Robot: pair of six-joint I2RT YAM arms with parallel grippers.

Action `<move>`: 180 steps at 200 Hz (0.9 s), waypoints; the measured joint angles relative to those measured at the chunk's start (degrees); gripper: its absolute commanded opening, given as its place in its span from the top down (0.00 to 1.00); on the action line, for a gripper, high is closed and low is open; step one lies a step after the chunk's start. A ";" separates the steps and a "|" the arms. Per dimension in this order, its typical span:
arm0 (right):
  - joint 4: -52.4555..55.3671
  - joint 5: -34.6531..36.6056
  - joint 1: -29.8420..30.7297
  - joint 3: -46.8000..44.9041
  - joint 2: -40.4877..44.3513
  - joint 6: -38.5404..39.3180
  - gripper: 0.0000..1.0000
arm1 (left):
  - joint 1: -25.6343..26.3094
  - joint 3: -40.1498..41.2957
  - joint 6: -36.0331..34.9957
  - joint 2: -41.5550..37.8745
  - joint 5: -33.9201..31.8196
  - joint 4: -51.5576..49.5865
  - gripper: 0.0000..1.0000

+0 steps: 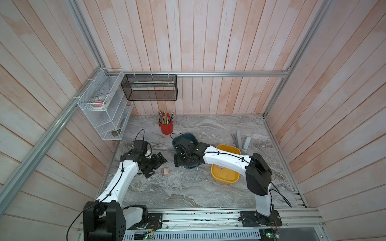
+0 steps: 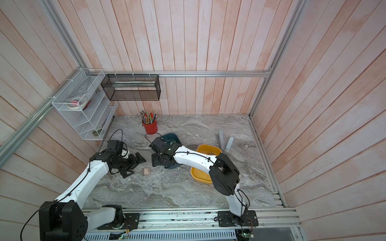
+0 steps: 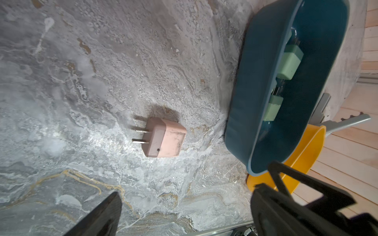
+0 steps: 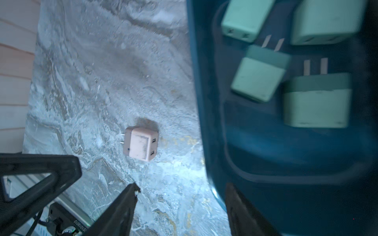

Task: Place the plugs by color into the storage box
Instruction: Adjust the plug at the center of the board.

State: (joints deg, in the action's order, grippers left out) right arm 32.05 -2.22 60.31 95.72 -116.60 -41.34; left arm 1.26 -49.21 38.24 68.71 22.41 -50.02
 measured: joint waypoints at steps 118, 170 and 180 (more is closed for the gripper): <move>-14.14 -12.35 0.28 10.25 -15.32 9.53 0.33 | -11.87 -8.22 -1.99 5.05 -6.19 -8.15 0.00; -17.38 -14.25 -0.20 10.40 -19.69 9.73 0.35 | -11.87 -7.93 -1.57 3.43 -4.44 -8.13 0.00; -17.62 -14.45 -0.37 10.40 -19.69 9.77 0.36 | -11.87 -7.87 -1.57 3.41 -4.20 -8.13 0.00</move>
State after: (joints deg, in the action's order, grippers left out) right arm 14.44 -16.67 59.94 106.13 -136.29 -31.57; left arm -10.61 -57.08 36.67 72.12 18.22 -58.15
